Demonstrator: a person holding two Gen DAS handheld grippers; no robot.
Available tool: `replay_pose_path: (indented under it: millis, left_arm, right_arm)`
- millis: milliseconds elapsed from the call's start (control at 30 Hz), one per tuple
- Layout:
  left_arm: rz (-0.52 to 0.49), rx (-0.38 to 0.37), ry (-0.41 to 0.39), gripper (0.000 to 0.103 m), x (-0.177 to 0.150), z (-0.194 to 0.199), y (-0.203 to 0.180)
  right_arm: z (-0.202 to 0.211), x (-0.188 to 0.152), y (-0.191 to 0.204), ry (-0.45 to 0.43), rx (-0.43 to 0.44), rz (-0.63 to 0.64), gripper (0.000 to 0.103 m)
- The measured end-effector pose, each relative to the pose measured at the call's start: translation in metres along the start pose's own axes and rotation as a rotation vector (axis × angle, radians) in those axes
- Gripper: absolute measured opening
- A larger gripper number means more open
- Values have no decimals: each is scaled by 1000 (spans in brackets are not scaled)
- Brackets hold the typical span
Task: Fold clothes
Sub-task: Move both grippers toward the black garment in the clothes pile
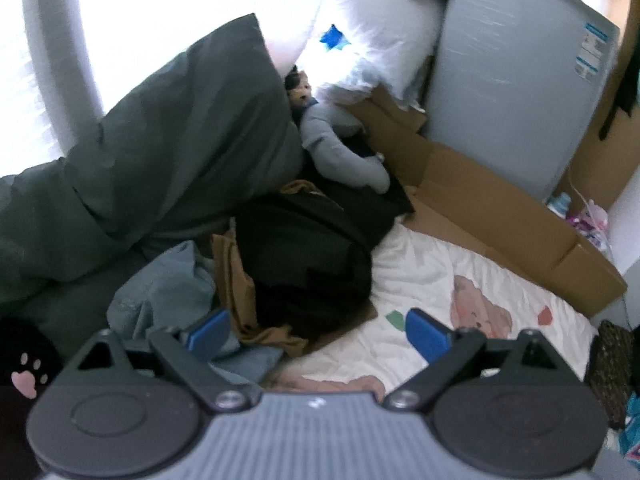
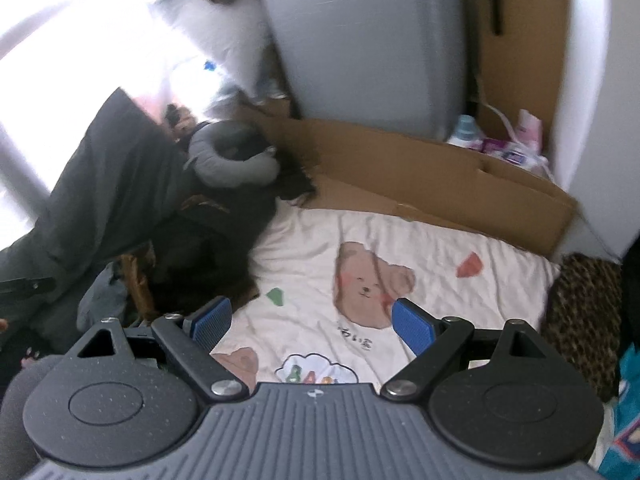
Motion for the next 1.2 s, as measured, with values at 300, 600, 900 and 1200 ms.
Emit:
replay_pose_path:
  millis: [300, 600, 900, 1200]
  left_arm:
    - [26, 32, 11, 90, 17, -36, 10]
    - [114, 56, 42, 90, 10, -89, 27]
    - [156, 92, 48, 90, -10, -138, 36]
    - [121, 87, 48, 90, -26, -174, 37]
  right_arm:
    - [-67, 43, 22, 28, 77, 165, 92]
    - [-161, 36, 27, 101, 143, 242, 92]
    - [-226, 11, 30, 163, 172, 307, 92]
    - [-269, -13, 34, 186, 231, 311, 92]
Point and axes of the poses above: each gripper's, at about its wrist camera, not at the fingertips, and z roughly against the way its jaws point, y to its left, x to its top, the point moved 7 cm from there along -z, roughly the way its jaws point, and after that the axes turned 10 degrees about x, right-handed, at the moved point
